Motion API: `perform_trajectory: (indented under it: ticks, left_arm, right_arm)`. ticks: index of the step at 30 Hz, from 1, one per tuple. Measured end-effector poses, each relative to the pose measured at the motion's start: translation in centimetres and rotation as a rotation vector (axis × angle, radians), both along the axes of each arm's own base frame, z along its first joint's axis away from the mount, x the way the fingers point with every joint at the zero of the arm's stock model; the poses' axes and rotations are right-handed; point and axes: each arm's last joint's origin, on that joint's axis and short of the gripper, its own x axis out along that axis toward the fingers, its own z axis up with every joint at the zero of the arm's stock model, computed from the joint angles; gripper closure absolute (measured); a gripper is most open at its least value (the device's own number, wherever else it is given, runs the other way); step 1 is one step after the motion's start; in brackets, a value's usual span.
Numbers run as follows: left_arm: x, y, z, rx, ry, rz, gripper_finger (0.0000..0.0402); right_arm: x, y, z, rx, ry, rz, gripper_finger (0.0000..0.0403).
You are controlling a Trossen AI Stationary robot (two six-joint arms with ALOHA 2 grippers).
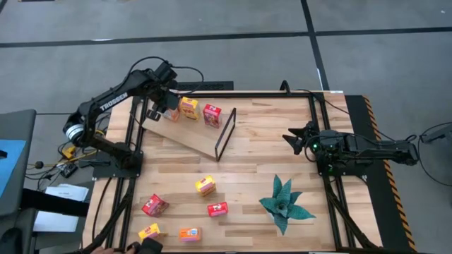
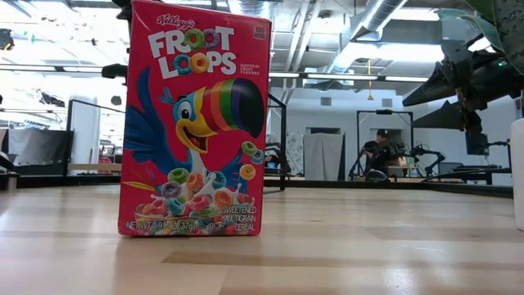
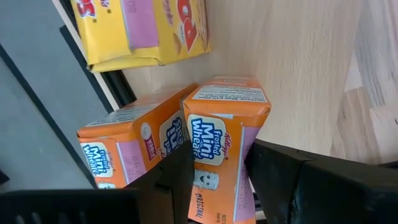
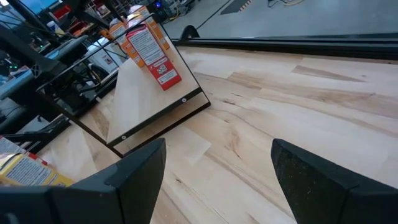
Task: Stack cereal on shelf
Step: Put the top orange cereal box aligned with the other orange cereal box on the shelf
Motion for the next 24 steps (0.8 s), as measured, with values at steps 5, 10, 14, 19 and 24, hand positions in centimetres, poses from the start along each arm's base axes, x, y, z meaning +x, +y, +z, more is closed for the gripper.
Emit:
perform_trajectory:
  ticks: [5, 10, 14, 19, 24]
  left_arm:
    - [0.26, 0.46, -0.54, 0.009, 0.043, 0.022, 0.0266]
    - [0.28, 0.48, -0.7, 0.004, 0.046, 0.039, 0.0246]
    - [0.39, 0.34, -0.73, 0.006, 0.045, 0.071, 0.0229]
    - [0.65, 0.06, -0.74, 0.018, 0.052, 0.092, 0.0197]
    - [1.05, -0.32, -0.73, 0.034, 0.065, 0.078, 0.0159]
  right_arm:
    - [0.0, 0.0, 0.0, 0.0, 0.0, 0.0, 0.0086]
    - [0.0, 0.0, 0.0, -0.001, 0.0, 0.001, 0.0086]
    - [0.0, 0.0, 0.0, -0.003, 0.002, 0.002, 0.0086]
    - [0.0, 0.0, 0.0, -0.009, 0.006, 0.004, 0.0086]
    - [0.0, 0.0, 0.0, -0.009, 0.006, 0.004, 0.0086]
